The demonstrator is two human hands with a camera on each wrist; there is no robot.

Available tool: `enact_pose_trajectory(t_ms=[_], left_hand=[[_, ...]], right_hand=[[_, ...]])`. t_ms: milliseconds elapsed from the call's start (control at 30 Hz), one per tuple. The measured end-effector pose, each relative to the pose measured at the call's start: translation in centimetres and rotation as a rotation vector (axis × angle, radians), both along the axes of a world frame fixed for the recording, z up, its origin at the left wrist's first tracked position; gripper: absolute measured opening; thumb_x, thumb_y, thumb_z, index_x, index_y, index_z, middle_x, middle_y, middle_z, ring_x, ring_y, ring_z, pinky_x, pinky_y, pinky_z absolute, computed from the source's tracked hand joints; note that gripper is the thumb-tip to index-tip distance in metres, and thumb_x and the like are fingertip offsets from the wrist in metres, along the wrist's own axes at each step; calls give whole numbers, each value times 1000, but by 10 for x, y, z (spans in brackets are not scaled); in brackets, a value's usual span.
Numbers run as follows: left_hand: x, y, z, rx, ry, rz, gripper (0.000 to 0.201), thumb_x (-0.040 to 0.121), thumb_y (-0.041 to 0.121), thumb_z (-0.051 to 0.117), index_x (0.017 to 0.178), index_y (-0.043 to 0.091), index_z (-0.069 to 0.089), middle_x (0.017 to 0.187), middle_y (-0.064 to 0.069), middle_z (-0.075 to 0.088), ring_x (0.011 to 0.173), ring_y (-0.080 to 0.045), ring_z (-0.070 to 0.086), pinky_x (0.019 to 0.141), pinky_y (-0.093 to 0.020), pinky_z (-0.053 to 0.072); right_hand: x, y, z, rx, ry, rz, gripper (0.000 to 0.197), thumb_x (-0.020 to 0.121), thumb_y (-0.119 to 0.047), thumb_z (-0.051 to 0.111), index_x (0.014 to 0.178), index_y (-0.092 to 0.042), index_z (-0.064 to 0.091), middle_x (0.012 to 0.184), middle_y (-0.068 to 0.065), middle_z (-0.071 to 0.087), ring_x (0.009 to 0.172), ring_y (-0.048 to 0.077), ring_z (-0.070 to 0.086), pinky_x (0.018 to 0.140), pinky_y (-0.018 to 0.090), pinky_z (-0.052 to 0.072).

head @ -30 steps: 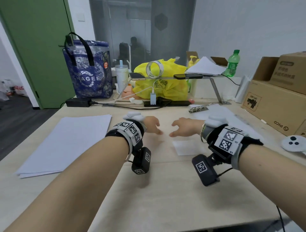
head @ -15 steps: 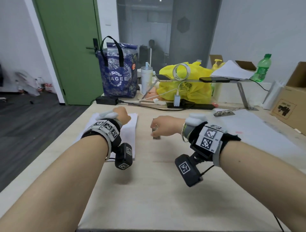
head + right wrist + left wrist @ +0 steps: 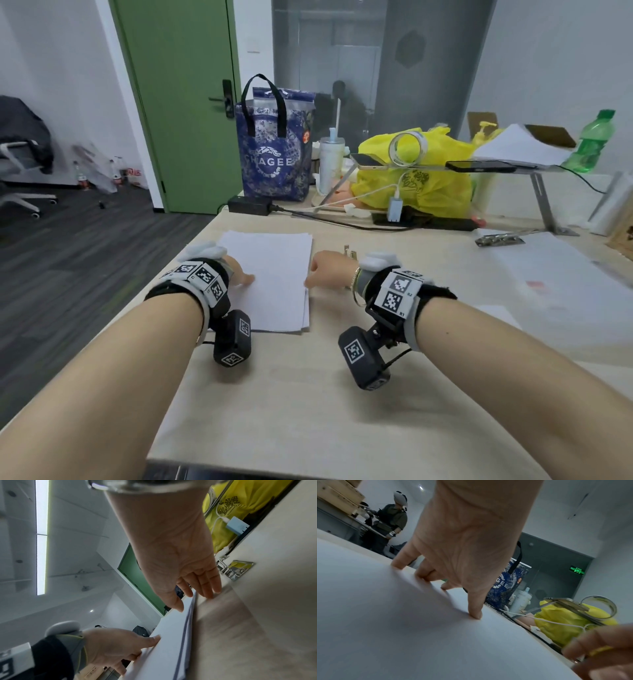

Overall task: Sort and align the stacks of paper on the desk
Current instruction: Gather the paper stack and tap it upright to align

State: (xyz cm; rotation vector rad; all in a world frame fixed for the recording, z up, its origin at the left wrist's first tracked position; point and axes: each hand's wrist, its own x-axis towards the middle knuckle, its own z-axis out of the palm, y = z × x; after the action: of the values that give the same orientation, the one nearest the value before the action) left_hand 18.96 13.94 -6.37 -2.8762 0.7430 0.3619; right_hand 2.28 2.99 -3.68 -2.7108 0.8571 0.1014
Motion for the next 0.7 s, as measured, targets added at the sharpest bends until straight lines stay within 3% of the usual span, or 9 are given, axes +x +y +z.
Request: enact_pose_trajectory(t_ms=[33, 67, 133, 233, 333, 367, 467, 600, 700], left_hand=[[-7, 2, 3, 15, 4, -16, 78, 90, 66, 32, 140, 7, 45, 148, -9, 41, 140, -25, 35, 116, -36, 25], [-11, 1, 5, 21, 4, -29, 77, 91, 65, 31, 140, 7, 45, 149, -9, 41, 140, -25, 34, 116, -35, 24], [-17, -1, 5, 9, 3, -43, 77, 92, 64, 31, 141, 6, 43, 149, -9, 41, 141, -25, 34, 116, -35, 24], [-24, -8, -2, 7, -12, -73, 75, 95, 61, 26, 144, 4, 37, 152, -9, 35, 143, -25, 29, 118, -35, 20], [-28, -11, -5, 39, -16, -87, 71, 98, 56, 23, 142, 3, 40, 151, -10, 36, 143, -25, 29, 118, -34, 20], [-28, -11, -3, 40, -10, -99, 70, 98, 56, 24, 140, 4, 43, 149, -10, 39, 142, -25, 31, 117, -34, 21], [-34, -12, 4, 31, 15, -115, 66, 97, 55, 30, 134, 4, 50, 144, -10, 46, 138, -25, 37, 113, -33, 24], [-41, -16, 2, 49, 1, -140, 66, 98, 54, 27, 132, 4, 52, 142, -10, 48, 136, -25, 39, 113, -32, 24], [-43, -19, 1, 60, 1, -151, 65, 99, 53, 26, 131, 3, 54, 142, -10, 48, 136, -25, 39, 112, -31, 24]], right_hand=[[0, 0, 0, 26, -12, 7, 16, 88, -25, 57, 85, -9, 56, 87, 6, 57, 83, 24, 55, 58, 26, 40], [1, -2, -2, 54, -17, -3, 28, 87, -25, 59, 108, -7, 57, 105, 9, 60, 95, 27, 59, 69, 28, 47], [1, -4, -3, 118, -42, -11, 50, 85, -22, 62, 129, -4, 47, 123, 13, 59, 94, 29, 62, 74, 31, 50], [2, -6, -1, 186, -91, -37, 48, 82, -15, 67, 125, -1, 50, 119, 16, 60, 74, 25, 59, 62, 29, 48], [4, -9, 0, 169, -110, -71, 11, 79, -7, 65, 87, -4, 58, 83, 11, 63, 73, 27, 64, 60, 28, 51], [5, -10, 0, 195, -126, -89, 8, 79, -3, 64, 79, -5, 56, 76, 11, 62, 69, 27, 64, 58, 29, 53], [7, -12, -2, 234, -137, -116, 17, 78, -2, 66, 72, -7, 50, 84, 12, 62, 75, 27, 62, 59, 31, 54], [9, -12, -2, 125, -154, -96, 15, 79, -6, 64, 83, -9, 50, 84, 7, 54, 78, 22, 52, 45, 22, 31], [9, -12, 0, 49, -189, -80, 12, 82, -6, 62, 88, -12, 55, 83, 2, 51, 82, 21, 47, 46, 21, 26]])
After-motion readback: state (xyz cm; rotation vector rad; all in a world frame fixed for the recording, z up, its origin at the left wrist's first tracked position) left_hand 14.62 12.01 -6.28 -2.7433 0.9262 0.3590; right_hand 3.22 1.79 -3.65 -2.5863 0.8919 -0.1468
